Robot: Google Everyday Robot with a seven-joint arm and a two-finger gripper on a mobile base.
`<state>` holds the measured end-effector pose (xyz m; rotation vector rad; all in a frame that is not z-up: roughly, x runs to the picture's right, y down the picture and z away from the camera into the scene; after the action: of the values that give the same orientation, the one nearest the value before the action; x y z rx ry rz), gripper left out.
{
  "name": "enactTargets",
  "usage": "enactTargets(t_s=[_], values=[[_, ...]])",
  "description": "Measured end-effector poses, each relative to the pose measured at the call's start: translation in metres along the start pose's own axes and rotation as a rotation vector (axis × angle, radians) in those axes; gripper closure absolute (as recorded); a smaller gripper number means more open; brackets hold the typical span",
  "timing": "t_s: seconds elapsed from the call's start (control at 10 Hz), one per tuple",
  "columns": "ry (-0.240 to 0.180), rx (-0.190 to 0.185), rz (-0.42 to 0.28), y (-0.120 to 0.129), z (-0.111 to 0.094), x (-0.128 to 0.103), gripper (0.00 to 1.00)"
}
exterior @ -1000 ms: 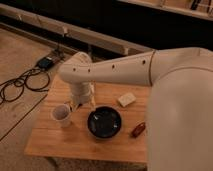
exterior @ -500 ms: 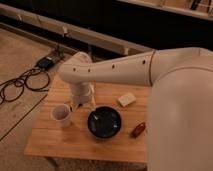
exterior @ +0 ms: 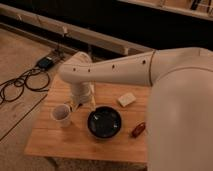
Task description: Place the pepper in the ceramic bowl
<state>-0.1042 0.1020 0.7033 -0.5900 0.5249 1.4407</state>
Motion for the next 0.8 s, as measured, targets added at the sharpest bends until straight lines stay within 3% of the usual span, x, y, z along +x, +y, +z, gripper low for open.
enactTargets(t_s=[0.2,0.8], values=[[-0.001,-0.005,0.010,-0.003,0.001,-0.001,0.35],[-0.044,-0.038,0.347,-0.139,0.030,-0.014,0.35]])
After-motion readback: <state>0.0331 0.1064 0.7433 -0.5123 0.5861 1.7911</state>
